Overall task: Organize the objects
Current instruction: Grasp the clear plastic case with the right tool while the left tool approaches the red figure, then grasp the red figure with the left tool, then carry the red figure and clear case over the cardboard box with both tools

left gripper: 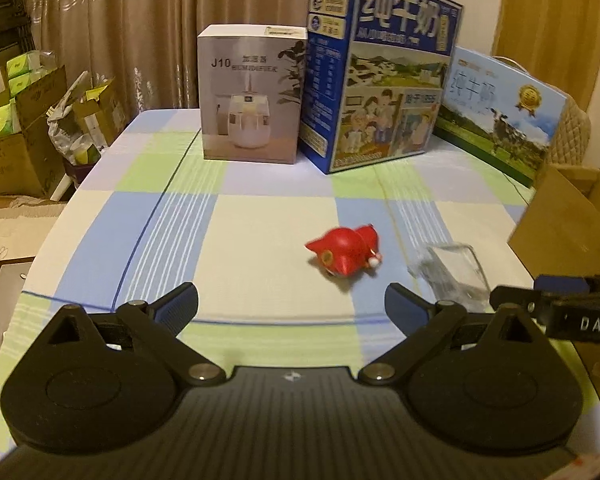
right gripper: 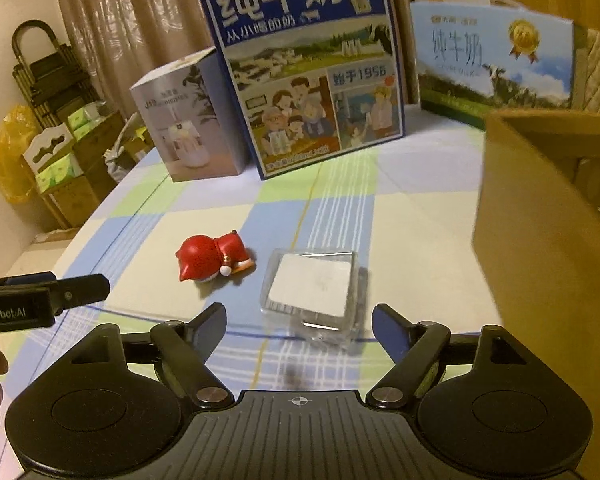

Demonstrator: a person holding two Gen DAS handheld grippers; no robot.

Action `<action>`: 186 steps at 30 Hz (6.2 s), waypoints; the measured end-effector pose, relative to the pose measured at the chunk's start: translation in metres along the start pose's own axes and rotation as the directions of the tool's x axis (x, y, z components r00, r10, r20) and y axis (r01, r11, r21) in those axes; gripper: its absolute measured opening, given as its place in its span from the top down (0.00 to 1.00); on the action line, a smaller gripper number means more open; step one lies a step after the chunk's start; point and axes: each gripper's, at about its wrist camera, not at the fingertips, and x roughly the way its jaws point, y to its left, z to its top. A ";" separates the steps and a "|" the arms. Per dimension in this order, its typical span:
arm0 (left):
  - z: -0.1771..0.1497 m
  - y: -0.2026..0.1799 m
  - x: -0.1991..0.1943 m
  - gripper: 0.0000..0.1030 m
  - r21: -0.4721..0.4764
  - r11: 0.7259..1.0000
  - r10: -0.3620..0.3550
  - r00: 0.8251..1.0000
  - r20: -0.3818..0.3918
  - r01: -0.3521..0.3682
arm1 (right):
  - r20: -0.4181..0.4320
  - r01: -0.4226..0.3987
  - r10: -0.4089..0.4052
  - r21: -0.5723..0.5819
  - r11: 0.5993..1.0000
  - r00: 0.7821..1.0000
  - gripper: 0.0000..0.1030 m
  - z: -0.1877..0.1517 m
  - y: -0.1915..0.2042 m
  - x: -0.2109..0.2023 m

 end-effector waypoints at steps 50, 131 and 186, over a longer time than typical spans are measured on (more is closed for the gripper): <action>0.029 -0.025 0.101 0.15 0.188 0.973 -0.121 0.990 -0.079 0.134 | -0.029 0.088 -0.088 -0.009 0.996 0.996 0.43 0.022 -0.021 0.063; -0.070 -0.049 -0.016 0.60 0.249 0.936 -0.172 0.942 -0.288 0.247 | -0.071 -0.045 0.047 0.032 0.998 0.996 0.43 -0.030 0.010 -0.057; -0.069 -0.136 -0.227 0.60 -0.005 0.966 -0.259 0.965 -0.035 0.259 | 0.124 0.069 -0.070 0.017 0.997 0.990 0.43 -0.082 -0.006 -0.306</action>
